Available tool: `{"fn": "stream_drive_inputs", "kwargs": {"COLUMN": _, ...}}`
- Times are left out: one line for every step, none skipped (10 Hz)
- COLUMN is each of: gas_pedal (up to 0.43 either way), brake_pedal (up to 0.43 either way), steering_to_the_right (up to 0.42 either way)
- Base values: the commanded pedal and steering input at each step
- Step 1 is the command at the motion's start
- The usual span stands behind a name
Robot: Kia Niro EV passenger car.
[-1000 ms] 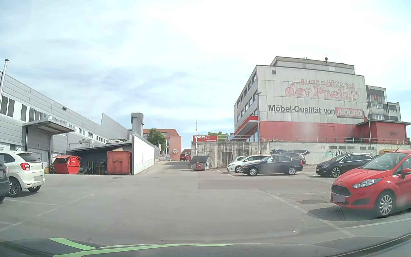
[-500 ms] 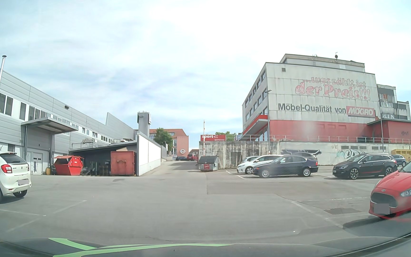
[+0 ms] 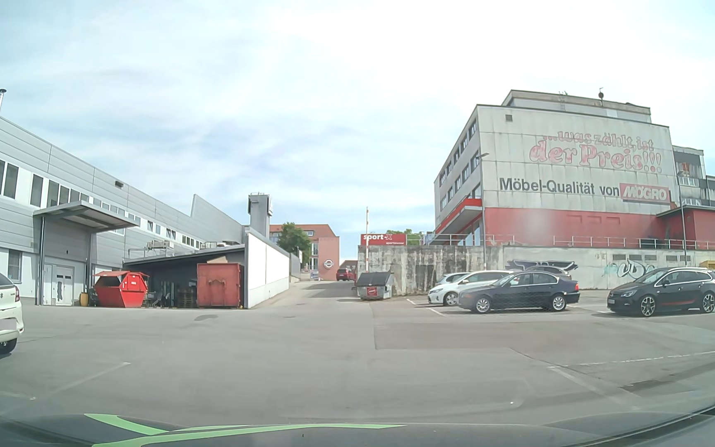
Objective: Follow the waypoints while adhering to traffic rules and regulations
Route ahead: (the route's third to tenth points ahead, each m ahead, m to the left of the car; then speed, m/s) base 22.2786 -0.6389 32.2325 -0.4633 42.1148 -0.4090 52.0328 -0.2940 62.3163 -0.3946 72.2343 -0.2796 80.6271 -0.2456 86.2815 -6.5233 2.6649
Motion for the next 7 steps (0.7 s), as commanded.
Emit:
{"fn": "stream_drive_inputs", "kwargs": {"gas_pedal": 0.059, "brake_pedal": 0.0, "steering_to_the_right": -0.06}}
{"fn": "stream_drive_inputs", "kwargs": {"gas_pedal": 0.059, "brake_pedal": 0.0, "steering_to_the_right": -0.059}}
{"fn": "stream_drive_inputs", "kwargs": {"gas_pedal": 0.079, "brake_pedal": 0.0, "steering_to_the_right": -0.059}}
{"fn": "stream_drive_inputs", "kwargs": {"gas_pedal": 0.087, "brake_pedal": 0.0, "steering_to_the_right": -0.056}}
{"fn": "stream_drive_inputs", "kwargs": {"gas_pedal": 0.087, "brake_pedal": 0.0, "steering_to_the_right": -0.054}}
{"fn": "stream_drive_inputs", "kwargs": {"gas_pedal": 0.098, "brake_pedal": 0.0, "steering_to_the_right": -0.051}}
{"fn": "stream_drive_inputs", "kwargs": {"gas_pedal": 0.098, "brake_pedal": 0.0, "steering_to_the_right": -0.048}}
